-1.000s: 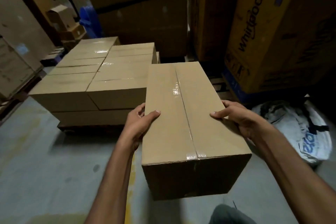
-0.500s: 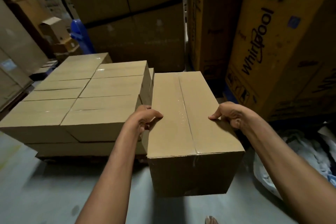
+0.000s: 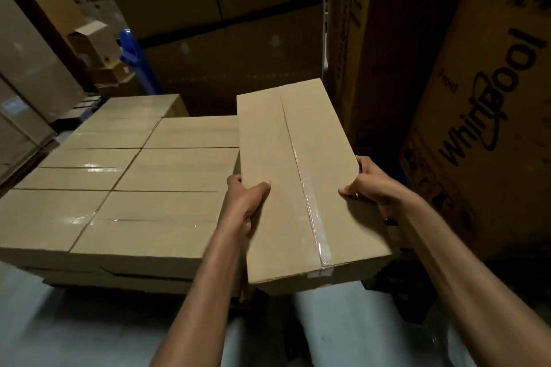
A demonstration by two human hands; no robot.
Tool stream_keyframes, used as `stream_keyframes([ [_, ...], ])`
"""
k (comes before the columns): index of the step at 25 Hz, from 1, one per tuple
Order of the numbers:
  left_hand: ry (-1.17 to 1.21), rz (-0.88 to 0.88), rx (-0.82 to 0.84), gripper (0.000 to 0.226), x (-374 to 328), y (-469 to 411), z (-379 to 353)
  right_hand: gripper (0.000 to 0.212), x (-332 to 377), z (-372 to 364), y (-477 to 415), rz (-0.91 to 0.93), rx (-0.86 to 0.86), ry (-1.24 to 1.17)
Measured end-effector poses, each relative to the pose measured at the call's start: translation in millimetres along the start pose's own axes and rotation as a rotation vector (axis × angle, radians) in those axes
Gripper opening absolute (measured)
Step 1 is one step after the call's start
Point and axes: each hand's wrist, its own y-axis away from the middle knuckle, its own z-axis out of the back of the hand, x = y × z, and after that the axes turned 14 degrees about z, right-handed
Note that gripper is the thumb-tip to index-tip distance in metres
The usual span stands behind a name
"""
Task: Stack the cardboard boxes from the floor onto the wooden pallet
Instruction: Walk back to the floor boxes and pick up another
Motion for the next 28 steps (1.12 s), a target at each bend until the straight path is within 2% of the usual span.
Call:
stream_keyframes([
  [5, 0.105, -0.116, -0.089, 0.060, -62.3, -86.7, -20.6, 0.085, 26.4, -4.9, -98.7, 0.123, -0.020, -0.036],
  [8, 0.101, -0.181, -0.070, 0.066, -105.8, -124.1, -29.2, 0.092, 45.9, 5.3, -153.7, 0.178, -0.066, -0.056],
  [11, 0.067, -0.266, -0.028, 0.059, -143.8, -164.3, -44.1, 0.101, 63.7, 18.7, -213.6, 0.238, -0.096, -0.032],
  [14, 0.009, -0.324, -0.065, 0.073, -176.0, -209.1, -68.9, 0.098, 69.6, 29.7, -284.4, 0.274, -0.122, -0.060],
  [16, 0.014, -0.332, -0.092, 0.089, -197.1, -240.6, -88.0, 0.094, 74.2, 36.6, -333.3, 0.323, -0.129, -0.091],
  [18, 0.084, -0.326, -0.110, 0.094, -223.1, -267.5, -107.5, 0.095, 78.9, 44.1, -387.7, 0.374, -0.114, -0.109],
  [24, 0.200, -0.273, -0.127, 0.074, -292.5, -342.7, -144.4, 0.090, 109.7, 63.0, -522.2, 0.422, -0.015, -0.173],
  [28, 0.206, -0.237, -0.226, 0.078, -330.3, -390.0, -147.4, 0.088, 132.5, 54.7, -601.7, 0.428, 0.070, -0.154],
])
